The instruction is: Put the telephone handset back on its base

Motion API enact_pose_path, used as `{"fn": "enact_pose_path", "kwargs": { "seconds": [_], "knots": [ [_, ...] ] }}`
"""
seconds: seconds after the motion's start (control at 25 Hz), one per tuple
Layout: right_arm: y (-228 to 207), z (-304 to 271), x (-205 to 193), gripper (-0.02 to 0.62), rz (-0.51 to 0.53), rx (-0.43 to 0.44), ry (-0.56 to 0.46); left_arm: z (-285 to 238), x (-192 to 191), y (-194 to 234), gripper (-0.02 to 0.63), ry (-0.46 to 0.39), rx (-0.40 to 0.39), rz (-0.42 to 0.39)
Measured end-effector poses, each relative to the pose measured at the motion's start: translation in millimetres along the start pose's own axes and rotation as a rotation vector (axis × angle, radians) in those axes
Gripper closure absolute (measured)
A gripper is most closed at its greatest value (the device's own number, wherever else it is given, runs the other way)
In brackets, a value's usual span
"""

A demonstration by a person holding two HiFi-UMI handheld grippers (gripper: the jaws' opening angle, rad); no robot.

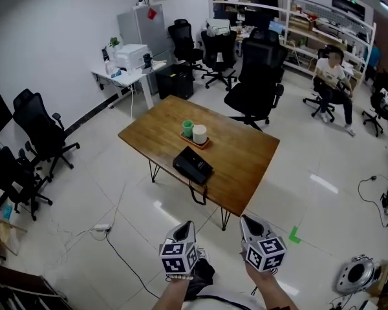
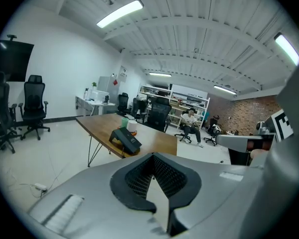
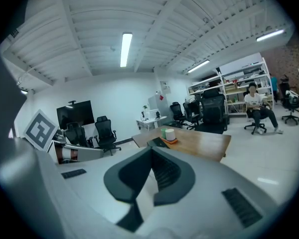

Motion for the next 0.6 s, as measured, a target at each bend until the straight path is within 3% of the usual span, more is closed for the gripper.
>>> {"fn": "enact_pose_path", "kwargs": {
  "seconds": [0.6],
  "knots": [
    [4.9,26.7,7.4,0.592,0.027,-0.010,-0.026,13.3,3.4,-18.6,0.597,-0.033,-0.033,0.023]
  ]
}}
Point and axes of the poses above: the fingertips, and each gripper's own axes: z backward along the fingers, y to its left, x out of its top, the point moved 7 cm from there along z, backward along the fingers, and after that the axes turned 12 degrees about -y, right-handed, at the moved point
